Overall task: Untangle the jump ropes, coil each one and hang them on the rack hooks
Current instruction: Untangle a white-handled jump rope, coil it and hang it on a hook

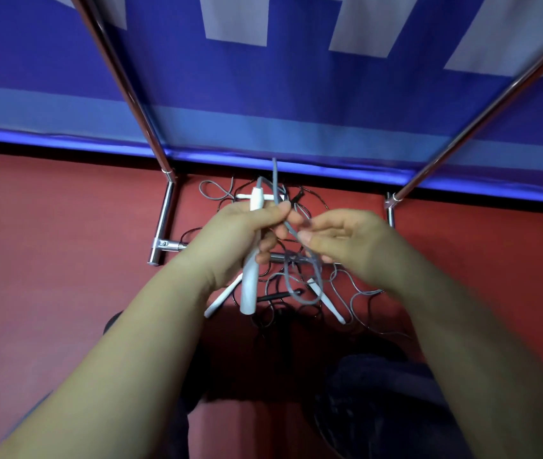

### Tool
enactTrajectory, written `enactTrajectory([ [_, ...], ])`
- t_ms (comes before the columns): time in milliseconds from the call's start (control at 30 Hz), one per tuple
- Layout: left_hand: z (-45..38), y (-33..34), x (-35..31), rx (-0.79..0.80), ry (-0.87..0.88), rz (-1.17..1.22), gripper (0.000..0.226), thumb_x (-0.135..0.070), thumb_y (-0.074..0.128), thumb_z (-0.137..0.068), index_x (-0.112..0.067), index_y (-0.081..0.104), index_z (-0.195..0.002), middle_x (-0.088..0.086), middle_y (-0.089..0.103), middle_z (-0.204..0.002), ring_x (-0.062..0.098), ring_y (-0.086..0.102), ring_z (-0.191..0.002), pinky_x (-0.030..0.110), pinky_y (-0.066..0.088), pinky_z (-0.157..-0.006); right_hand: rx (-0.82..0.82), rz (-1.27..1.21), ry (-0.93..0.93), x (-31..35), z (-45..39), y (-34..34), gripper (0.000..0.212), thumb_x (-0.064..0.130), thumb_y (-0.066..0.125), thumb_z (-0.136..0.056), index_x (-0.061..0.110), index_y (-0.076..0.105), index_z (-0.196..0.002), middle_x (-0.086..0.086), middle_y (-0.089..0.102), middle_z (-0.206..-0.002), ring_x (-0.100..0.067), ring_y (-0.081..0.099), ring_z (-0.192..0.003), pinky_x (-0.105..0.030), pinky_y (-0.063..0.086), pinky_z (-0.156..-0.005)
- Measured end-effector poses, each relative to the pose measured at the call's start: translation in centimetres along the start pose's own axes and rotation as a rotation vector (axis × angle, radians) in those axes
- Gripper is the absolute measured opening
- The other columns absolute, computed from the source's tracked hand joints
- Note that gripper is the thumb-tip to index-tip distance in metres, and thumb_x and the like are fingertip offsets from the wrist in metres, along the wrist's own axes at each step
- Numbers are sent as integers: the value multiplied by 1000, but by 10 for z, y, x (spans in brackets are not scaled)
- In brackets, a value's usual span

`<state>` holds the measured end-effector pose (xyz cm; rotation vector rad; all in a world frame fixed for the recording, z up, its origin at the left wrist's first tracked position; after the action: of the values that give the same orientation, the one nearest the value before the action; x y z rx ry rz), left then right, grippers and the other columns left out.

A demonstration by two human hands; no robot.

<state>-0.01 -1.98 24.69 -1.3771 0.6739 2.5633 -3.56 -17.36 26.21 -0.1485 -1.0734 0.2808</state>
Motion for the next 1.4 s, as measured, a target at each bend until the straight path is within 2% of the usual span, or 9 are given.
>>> enactTrajectory([
  [100, -1, -2, -3, -23, -22, 126, 21, -15, 49, -91, -7, 62, -76, -4, 48, -52, 4, 34, -38, 15, 26, -36, 3, 112, -16, -5, -1, 2, 12, 21, 71, -80, 25, 65, -71, 8, 64, -67, -8, 60, -68, -27, 51, -74],
  [200, -2, -4, -7, -42, -20, 245, 18, -20, 50, -87, -10, 60, -76, -6, 47, -52, 3, 32, -37, 13, 26, -34, 17, 301, -16, -9, -2, -1, 13, 25, 70, -82, 24, 65, -69, 12, 61, -57, -3, 54, -59, -22, 46, -66],
  [333, -3, -5, -6, -72, 2, 207, 19, -20, 50, -91, -13, 64, -80, -6, 51, -55, 3, 32, -39, 13, 26, -35, -43, 390, 38, -15, -4, -4, 14, 25, 65, -86, 22, 64, -72, 0, 68, -76, -19, 64, -77, -32, 51, -80],
  [467, -2, -4, 1, -143, 40, -115, 16, -19, 55, -92, -15, 71, -95, -7, 61, -66, 8, 36, -47, 17, 31, -41, -70, 84, 110, -7, -5, -4, 24, 17, 56, -92, 19, 62, -69, -4, 69, -77, -11, 67, -65, -27, 55, -71],
  [600, 3, 1, 5, -93, -20, -416, 16, -30, 66, -86, -18, 73, -93, -9, 49, -56, 9, 36, -50, 20, 31, -48, -76, -254, 146, 3, -3, -6, 22, 16, 50, -95, 12, 62, -77, -5, 67, -73, -8, 68, -56, -19, 56, -60],
  [900, 4, -1, 6, -154, 13, -455, 17, -31, 62, -89, -17, 68, -82, -22, 46, -38, -8, 44, -37, 4, 32, -41, -254, -582, 106, 8, -4, -15, 20, 18, 48, -96, 7, 60, -84, -11, 66, -82, -12, 70, -61, -20, 56, -58],
  [1033, 0, -5, 6, -195, 16, -445, 11, -23, 65, -88, -24, 66, -77, -22, 53, -45, -4, 43, -38, 7, 33, -42, -232, -689, 118, 11, -3, -15, 20, 18, 48, -96, 6, 60, -84, -5, 71, -67, -12, 70, -60, -19, 54, -53],
  [1267, -1, -5, 3, -151, 37, -266, 17, -13, 58, -91, -23, 70, -83, -9, 60, -57, 7, 35, -46, 17, 31, -44, -235, -288, 82, 7, -3, -8, 21, 17, 51, -95, 11, 60, -77, -5, 65, -69, -8, 66, -52, -16, 54, -52],
  [1400, -2, -7, -2, -177, 57, -186, 23, -12, 52, -94, -21, 71, -83, -10, 54, -54, 5, 34, -45, 16, 27, -42, -350, -528, 79, 11, -3, -15, 25, 16, 43, -98, 9, 56, -79, -7, 64, -73, -7, 66, -51, -17, 55, -53],
])
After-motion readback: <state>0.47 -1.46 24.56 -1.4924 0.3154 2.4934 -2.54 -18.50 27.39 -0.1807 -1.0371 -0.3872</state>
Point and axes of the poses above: each hand's wrist, its own z-axis away from the middle knuckle, its own y-axis out of the palm, x = y × z, the point moved 1 cm from there along -z, towards the middle knuckle
